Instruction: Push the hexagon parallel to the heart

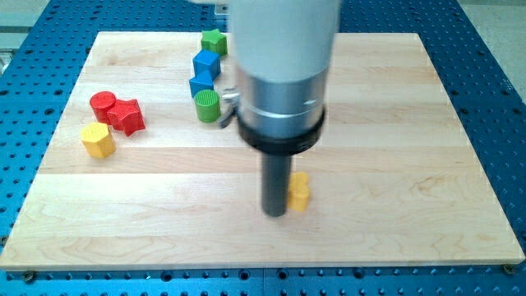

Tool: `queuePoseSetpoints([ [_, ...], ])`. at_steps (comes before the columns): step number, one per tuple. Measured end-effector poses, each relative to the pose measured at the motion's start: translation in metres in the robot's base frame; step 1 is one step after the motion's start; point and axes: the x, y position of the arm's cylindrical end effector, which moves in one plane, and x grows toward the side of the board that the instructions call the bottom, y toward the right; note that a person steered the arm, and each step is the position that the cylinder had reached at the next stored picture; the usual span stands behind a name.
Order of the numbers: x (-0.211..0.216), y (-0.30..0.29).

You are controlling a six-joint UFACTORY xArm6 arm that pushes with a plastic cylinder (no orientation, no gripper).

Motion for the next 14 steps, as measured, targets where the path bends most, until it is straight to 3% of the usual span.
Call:
queuePoseSetpoints([
  [2, 0.033, 0.010],
  [4, 0.052, -0.231],
  [5, 0.038, -0.332],
  [6, 0.006, -0.331],
  [7, -0.068, -0.313],
  [8, -0.096, -0.303],
  [9, -0.109, -0.242],
  [10, -0.109, -0.182],
  [11, -0.100, -0.155],
  [12, -0.061, -0.159],
  [14, -0.056, -0.259],
])
